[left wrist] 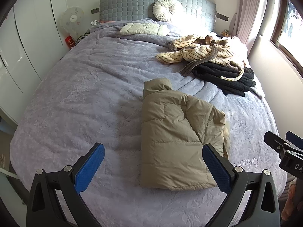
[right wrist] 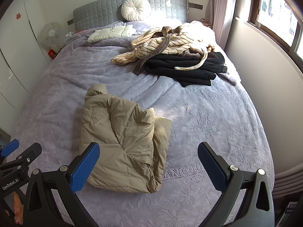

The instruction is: Fold large clothes

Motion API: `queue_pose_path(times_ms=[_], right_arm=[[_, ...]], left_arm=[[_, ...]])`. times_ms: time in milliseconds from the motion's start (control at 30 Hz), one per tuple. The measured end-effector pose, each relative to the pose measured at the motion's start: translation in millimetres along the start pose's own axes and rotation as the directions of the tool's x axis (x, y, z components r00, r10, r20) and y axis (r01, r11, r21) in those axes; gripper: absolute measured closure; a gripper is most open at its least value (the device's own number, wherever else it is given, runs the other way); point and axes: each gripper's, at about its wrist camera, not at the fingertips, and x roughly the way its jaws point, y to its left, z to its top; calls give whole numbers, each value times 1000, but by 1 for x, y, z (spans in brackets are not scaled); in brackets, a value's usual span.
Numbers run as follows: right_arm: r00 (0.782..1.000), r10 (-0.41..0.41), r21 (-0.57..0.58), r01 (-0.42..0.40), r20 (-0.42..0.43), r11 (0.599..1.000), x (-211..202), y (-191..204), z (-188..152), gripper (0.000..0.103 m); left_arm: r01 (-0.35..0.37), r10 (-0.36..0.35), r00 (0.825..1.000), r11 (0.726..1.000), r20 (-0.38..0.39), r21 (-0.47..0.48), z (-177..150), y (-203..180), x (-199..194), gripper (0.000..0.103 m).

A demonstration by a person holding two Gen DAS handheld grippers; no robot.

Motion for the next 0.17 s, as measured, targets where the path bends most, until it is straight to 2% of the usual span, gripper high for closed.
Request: queue_pose_path(times_ms=[167], right_arm=[[1000, 1, -2, -1, 0, 1000, 0, 0, 1, 0]], left_arm=[[9, -9, 1000, 1000, 0, 8, 2, 0, 1, 0]])
